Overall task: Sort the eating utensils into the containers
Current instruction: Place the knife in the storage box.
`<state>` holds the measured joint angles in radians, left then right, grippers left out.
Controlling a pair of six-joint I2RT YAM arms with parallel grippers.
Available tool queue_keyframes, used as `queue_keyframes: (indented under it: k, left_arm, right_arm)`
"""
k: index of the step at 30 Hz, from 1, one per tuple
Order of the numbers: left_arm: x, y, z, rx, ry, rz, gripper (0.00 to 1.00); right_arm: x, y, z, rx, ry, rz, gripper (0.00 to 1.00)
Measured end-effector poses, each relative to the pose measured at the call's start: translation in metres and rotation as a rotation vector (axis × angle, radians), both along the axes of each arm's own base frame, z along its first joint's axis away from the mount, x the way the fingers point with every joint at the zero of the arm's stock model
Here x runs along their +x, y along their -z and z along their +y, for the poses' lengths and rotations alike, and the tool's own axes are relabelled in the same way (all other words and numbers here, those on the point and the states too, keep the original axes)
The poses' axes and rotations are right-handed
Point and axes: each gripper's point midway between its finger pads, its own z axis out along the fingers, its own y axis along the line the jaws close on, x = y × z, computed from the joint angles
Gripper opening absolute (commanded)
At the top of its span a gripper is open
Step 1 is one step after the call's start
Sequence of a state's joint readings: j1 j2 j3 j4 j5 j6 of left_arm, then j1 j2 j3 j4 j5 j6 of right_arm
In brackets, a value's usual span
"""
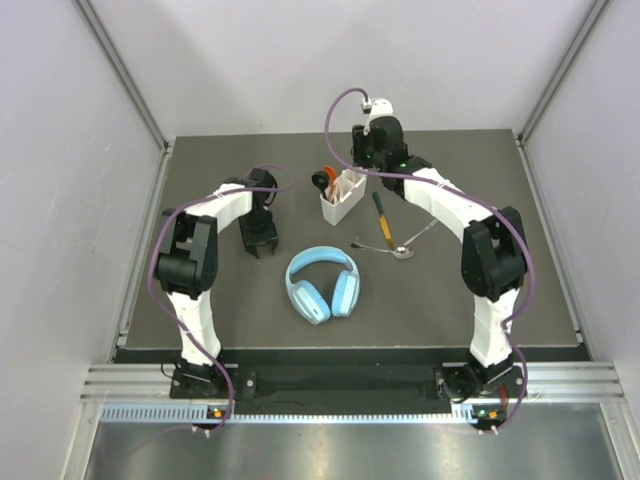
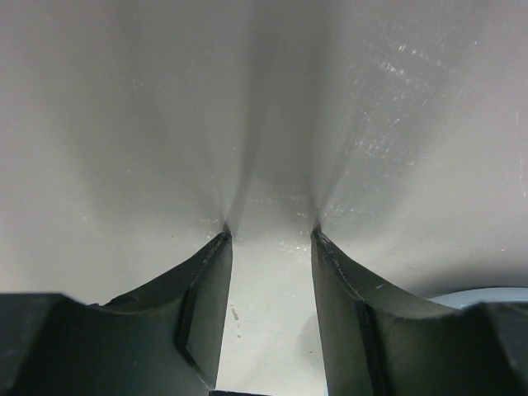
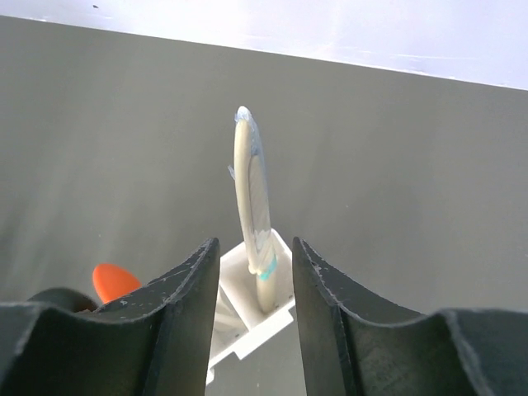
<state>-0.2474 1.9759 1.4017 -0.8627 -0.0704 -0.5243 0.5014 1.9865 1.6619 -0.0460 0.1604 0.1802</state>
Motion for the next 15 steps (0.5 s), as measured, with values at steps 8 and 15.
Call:
queue_keyframes:
  k: [8, 15]
  left_arm:
    - [0.004, 0.000, -0.001, 0.000, -0.001, -0.003, 0.49]
    - [0.009, -0.002, 0.000, 0.006, -0.015, -0.020, 0.49]
  right_arm:
    - [-0.026, -0.076, -0.047, 0.082, 0.088, -0.050, 0.49]
    - [-0.047, -0.073, -0.140, 0.042, 0.270, 0.088, 0.54]
